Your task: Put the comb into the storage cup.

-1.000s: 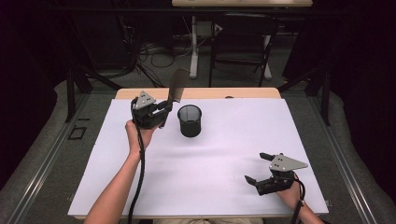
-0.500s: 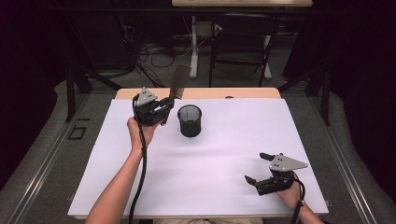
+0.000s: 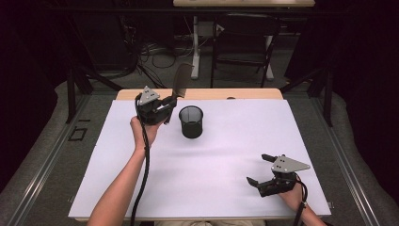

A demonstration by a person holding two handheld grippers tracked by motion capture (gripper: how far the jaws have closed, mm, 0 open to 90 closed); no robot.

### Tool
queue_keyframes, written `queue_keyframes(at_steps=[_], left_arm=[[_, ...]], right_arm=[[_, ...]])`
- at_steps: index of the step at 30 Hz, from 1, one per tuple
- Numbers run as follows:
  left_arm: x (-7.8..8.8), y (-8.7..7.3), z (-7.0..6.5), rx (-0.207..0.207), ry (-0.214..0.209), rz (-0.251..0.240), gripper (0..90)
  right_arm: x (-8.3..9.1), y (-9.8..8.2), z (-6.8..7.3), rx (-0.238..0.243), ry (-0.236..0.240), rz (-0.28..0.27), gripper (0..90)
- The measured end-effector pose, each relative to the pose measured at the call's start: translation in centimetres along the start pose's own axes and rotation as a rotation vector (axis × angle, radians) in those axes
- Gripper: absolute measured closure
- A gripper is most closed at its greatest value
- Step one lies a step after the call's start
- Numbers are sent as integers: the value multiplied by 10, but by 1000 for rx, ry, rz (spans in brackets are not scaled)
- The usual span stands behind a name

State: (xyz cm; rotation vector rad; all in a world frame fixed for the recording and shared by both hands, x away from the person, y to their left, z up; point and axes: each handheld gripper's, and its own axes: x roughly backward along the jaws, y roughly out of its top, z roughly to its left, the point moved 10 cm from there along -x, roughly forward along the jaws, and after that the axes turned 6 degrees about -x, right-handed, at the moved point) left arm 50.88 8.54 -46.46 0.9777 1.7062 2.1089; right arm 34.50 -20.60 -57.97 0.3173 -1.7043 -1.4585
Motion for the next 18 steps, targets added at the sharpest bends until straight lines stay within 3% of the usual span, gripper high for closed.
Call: queue_keyframes(at_steps=[18], left_arm=[[-4,9,1,10,20,-58,726]], right_arm=[[0,0,0,1,0,0,1]])
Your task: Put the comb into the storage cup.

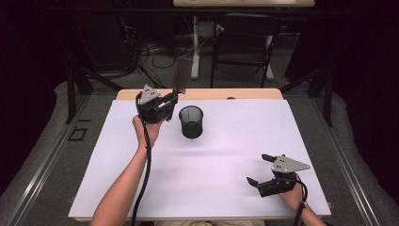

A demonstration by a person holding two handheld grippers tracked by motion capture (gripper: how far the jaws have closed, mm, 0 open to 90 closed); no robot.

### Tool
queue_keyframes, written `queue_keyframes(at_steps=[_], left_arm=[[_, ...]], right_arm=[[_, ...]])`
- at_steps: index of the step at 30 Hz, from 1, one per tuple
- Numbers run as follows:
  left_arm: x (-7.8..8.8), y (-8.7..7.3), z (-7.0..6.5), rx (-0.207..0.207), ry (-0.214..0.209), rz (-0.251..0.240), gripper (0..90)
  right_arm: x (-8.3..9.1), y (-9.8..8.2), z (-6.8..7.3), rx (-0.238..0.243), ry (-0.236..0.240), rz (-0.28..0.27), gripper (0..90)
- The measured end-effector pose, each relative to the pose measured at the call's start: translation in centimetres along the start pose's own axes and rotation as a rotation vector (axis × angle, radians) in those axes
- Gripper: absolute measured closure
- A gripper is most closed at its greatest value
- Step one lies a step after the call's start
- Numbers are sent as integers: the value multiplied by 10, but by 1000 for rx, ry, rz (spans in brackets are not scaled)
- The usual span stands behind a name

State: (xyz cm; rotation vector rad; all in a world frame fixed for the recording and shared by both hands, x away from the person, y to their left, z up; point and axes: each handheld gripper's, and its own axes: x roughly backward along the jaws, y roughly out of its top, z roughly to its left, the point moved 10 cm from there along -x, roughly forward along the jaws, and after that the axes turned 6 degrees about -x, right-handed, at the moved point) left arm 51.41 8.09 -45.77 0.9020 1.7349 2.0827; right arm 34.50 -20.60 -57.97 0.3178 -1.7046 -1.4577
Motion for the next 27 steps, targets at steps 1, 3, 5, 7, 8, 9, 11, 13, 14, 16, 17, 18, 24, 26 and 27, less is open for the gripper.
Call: queue_keyframes(at_steps=[1,3,5,7,8,9,11,13,14,16,17,18,24,26,27], left_arm=[[0,0,0,3,0,-4,726],[-1,0,0,5,2,-8,726],[-2,0,1,5,4,-9,726],[-3,0,2,10,6,-17,726],[-4,1,2,11,6,-19,726],[-4,1,2,14,4,-22,726],[-6,0,2,16,3,-24,726],[-7,0,1,16,-3,-22,726],[-8,0,1,13,-2,-25,726],[-9,0,-1,9,-7,-24,726],[-10,1,-1,6,-7,-24,726],[-11,1,-1,3,-7,-24,726],[-16,2,-3,4,-17,-28,726],[-17,2,-4,4,-19,-29,726],[-17,2,-4,2,-17,-30,726]], right_arm=[[0,0,0,0,-1,-1,1],[0,0,0,-1,-2,-1,1],[0,0,0,0,-3,0,1],[0,0,0,1,-2,0,1],[0,0,0,1,-2,0,1],[0,0,0,0,-3,0,1],[0,0,-1,-3,-4,-1,1],[0,0,-1,-3,-4,-1,1],[0,0,-1,-3,-4,-2,1],[0,0,0,-2,-3,-2,1],[0,0,0,-2,-2,-1,1],[0,0,0,-1,-2,-2,1],[0,0,0,-1,0,-3,1],[0,0,0,-1,-1,-3,1],[0,0,0,-1,0,-3,1]])
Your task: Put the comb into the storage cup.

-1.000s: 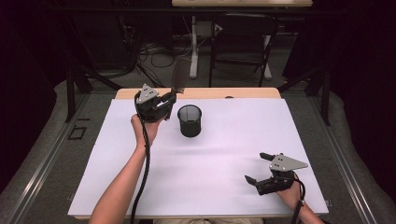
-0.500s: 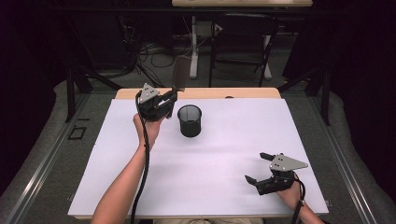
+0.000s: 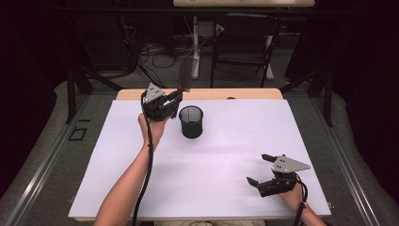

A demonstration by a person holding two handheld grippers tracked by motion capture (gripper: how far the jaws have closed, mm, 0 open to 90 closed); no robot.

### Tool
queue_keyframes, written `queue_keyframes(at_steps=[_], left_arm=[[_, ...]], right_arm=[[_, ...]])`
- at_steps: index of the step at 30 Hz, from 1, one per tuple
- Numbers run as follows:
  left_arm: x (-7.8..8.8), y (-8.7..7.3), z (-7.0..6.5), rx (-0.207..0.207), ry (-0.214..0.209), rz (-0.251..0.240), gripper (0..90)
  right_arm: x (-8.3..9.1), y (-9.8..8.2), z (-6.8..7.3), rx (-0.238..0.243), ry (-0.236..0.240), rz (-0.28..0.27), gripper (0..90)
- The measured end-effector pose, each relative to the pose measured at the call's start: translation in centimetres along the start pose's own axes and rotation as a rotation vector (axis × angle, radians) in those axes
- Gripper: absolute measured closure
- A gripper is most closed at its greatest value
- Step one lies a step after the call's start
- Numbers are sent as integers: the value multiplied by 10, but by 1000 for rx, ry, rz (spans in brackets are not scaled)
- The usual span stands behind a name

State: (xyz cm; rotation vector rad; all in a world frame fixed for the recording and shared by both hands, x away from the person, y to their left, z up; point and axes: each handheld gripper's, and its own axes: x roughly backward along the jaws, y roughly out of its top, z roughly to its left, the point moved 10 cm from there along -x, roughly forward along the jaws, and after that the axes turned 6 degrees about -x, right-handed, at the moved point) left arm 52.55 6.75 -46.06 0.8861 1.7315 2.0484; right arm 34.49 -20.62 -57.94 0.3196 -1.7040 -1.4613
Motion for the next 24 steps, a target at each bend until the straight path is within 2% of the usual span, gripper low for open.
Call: queue_keyframes(at_steps=[24], left_arm=[[-10,7,1,9,-13,-48,726]], right_arm=[[0,0,0,-1,0,1,1]])
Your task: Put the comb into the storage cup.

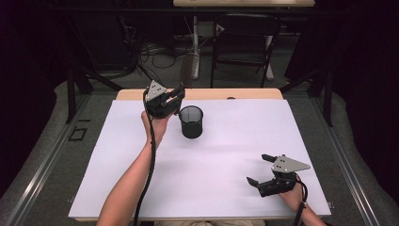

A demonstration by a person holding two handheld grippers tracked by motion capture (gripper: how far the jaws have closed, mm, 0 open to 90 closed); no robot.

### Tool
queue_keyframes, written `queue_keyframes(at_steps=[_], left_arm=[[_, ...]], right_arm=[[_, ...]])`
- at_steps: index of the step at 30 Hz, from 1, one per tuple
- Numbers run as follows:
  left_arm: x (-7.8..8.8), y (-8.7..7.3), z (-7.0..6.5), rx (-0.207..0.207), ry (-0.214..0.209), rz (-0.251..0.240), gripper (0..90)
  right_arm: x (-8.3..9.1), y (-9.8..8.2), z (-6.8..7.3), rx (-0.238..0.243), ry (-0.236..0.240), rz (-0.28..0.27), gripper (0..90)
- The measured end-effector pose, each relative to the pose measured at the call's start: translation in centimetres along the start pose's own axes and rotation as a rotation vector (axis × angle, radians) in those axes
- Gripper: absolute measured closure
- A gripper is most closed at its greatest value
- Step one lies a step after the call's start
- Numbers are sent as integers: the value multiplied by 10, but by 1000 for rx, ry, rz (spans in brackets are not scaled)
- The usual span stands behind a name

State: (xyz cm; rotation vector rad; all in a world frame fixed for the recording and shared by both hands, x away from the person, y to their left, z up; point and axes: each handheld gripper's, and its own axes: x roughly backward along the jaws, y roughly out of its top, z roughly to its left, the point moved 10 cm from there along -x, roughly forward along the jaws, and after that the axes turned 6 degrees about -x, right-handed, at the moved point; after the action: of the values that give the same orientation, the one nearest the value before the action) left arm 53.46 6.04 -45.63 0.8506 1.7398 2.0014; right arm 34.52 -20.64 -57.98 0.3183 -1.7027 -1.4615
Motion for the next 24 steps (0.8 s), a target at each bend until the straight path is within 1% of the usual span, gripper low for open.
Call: queue_keyframes(at_steps=[4,9,13,24], left_arm=[[-2,-1,1,9,-3,-3,726],[-5,-1,0,16,-5,-13,726],[-7,0,1,11,-3,-21,726],[-12,-2,-2,7,-17,-24,725]], right_arm=[[0,0,0,-6,3,2,1],[0,0,0,2,4,3,1],[0,-1,1,1,5,4,1],[-1,-1,1,-2,5,8,1]])
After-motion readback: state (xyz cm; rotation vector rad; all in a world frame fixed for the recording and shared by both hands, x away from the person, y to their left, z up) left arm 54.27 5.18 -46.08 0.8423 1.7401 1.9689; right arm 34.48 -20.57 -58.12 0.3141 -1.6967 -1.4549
